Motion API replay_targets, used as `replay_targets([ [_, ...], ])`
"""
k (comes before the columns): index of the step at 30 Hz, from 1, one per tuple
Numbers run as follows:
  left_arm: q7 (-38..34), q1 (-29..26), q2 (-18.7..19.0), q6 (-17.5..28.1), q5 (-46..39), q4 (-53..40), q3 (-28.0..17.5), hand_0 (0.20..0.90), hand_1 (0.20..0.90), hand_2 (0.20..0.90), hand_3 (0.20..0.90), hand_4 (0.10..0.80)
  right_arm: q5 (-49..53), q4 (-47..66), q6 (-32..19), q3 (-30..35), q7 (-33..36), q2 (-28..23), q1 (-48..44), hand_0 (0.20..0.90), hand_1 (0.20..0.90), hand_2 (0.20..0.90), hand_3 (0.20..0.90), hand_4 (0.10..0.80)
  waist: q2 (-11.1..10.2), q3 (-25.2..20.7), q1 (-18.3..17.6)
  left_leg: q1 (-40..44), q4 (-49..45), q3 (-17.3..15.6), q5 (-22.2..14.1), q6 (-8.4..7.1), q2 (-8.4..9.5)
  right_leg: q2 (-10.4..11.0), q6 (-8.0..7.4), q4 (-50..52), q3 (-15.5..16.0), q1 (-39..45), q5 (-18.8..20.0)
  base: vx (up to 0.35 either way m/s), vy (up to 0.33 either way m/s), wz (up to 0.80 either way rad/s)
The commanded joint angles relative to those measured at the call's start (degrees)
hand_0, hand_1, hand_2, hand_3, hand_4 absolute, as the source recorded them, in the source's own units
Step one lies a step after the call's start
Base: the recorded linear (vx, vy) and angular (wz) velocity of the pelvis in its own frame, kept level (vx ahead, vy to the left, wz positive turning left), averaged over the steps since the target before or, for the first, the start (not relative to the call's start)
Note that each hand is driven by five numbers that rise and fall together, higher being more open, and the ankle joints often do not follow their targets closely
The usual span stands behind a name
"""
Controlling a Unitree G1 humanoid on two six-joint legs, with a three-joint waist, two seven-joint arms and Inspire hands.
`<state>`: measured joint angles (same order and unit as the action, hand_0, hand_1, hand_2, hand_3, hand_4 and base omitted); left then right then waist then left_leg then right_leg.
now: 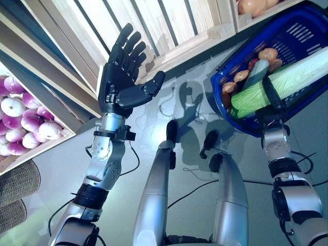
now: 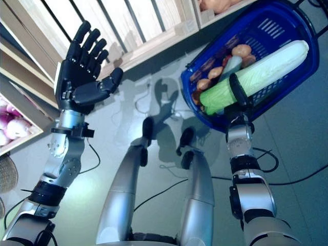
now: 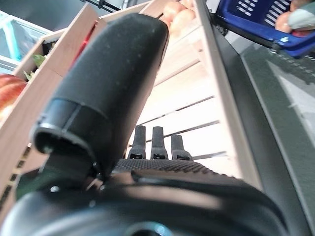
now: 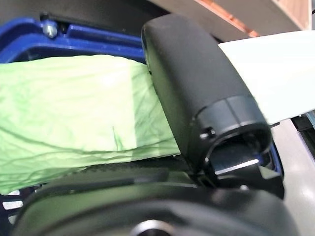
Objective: Put vegetables into the basket
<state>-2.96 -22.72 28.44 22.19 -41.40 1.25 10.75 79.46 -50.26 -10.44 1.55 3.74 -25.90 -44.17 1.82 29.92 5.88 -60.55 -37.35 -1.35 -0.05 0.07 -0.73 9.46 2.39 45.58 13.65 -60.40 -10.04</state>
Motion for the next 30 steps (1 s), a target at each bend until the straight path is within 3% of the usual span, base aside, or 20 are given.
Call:
replay_targets([
  [1,1.24,-1.88,0.93,5.54,-0.41,-6.40,-2.74,0.900,0.900,0.900,0.900,0.800,1.81,4.10,-3.12,1.72,2.66,-6.14,-0.77,0.900,0.900,0.900,0.900,0.800,2.35,-0.13,0.14,-1.20,-1.92,-1.12,-4.56,-0.28,2.03,-1.11,-2.01,-1.17,-1.01,0.97,4.46,0.101,-0.052,0.08],
  [7,5.04,-0.36,2.00,3.61,-1.78,-7.18,-3.20,0.900,0.900,0.900,0.900,0.800,2.71,4.54,-3.35,2.92,5.92,-6.65,-0.76,0.900,0.900,0.900,0.900,0.800,2.63,-0.13,0.48,-2.97,-6.14,-0.67,-7.06,-0.44,2.62,-0.94,-2.72,2.88,-1.61,-0.57,2.97,0.032,-0.031,0.07],
  [14,9.70,0.03,3.60,0.53,-6.09,-9.05,-2.38,0.900,0.900,0.900,0.900,0.800,4.04,0.14,2.79,2.66,13.54,-7.90,-0.73,0.900,0.900,0.900,0.900,0.800,2.80,-0.13,0.72,-2.41,-8.32,-1.38,-8.35,-0.06,1.98,-0.72,-2.58,4.56,-0.96,0.23,2.65,-0.005,-0.002,-0.02],
  [21,10.12,0.61,5.13,-0.93,-6.25,-10.37,-1.75,0.900,0.900,0.900,0.900,0.800,3.07,-0.10,2.54,1.71,12.54,-7.15,-0.06,0.900,0.900,0.900,0.900,0.800,2.66,-0.13,0.76,2.20,-4.15,-2.18,-4.94,0.01,1.37,-1.71,-2.44,-0.44,-0.78,5.07,5.52,-0.023,-0.005,-0.02],
  [24,11.13,1.91,5.50,-1.38,-7.57,-10.82,-2.37,0.900,0.900,0.900,0.900,0.800,-9.39,1.35,1.38,-0.07,11.37,-6.23,2.37,0.900,0.900,0.900,0.900,0.800,1.69,-0.13,0.53,8.36,1.44,-1.73,-3.06,-0.99,1.20,-2.73,-2.83,-8.16,-1.35,11.41,6.92,-0.039,-0.003,-0.01],
  [30,13.12,4.69,4.69,-2.37,-3.65,-9.29,-2.07,0.900,0.900,0.900,0.900,0.800,-19.54,8.07,-1.23,-3.65,10.17,-2.16,12.73,0.900,0.900,0.900,0.900,0.800,-1.63,-0.13,-0.54,24.74,15.61,-3.68,0.17,-2.71,1.14,-4.46,-3.68,-24.69,0.63,29.39,8.38,-0.061,0.021,-0.05],
])
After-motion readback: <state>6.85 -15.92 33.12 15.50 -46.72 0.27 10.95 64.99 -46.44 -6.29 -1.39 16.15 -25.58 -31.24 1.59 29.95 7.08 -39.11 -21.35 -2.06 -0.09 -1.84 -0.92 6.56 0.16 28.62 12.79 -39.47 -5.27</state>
